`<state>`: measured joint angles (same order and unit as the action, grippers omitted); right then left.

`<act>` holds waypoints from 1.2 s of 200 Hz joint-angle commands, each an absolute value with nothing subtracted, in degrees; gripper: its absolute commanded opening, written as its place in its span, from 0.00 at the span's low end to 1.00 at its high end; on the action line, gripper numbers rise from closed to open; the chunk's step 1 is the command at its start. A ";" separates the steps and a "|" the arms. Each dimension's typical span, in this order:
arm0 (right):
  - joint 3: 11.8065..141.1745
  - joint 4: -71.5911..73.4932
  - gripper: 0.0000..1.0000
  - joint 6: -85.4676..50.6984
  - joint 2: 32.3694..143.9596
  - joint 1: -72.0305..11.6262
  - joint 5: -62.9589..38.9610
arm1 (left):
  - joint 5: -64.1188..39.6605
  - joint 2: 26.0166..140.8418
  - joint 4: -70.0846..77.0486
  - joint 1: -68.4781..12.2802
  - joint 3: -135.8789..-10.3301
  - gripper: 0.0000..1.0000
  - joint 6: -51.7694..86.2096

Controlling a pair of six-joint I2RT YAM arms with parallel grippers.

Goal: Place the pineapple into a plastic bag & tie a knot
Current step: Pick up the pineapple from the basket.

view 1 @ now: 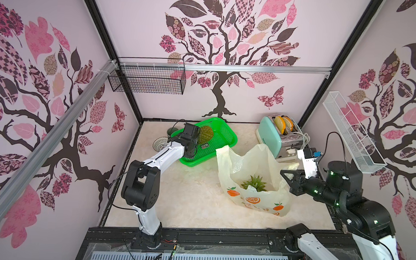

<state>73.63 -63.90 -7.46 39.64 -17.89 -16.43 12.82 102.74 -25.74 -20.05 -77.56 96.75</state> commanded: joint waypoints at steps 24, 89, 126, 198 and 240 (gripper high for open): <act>73.33 -63.98 0.00 -7.99 39.20 -18.19 -15.92 | 13.98 107.60 -23.22 -18.60 -80.33 0.98 109.38; 73.65 -64.53 0.00 -7.99 39.29 -18.19 -15.81 | 13.39 114.33 -20.57 -17.34 -82.37 0.98 116.70; 73.59 -65.19 0.00 -7.90 38.85 -18.19 -15.50 | 15.23 117.34 -20.64 -16.83 -83.76 0.98 118.47; 73.48 -65.13 0.00 -8.19 38.58 -18.15 -15.14 | 16.21 122.27 -17.06 -15.58 -85.03 0.98 118.65; 73.47 -65.29 0.00 -8.53 38.50 -18.19 -14.61 | 17.57 124.44 -18.29 -15.51 -87.25 0.91 118.41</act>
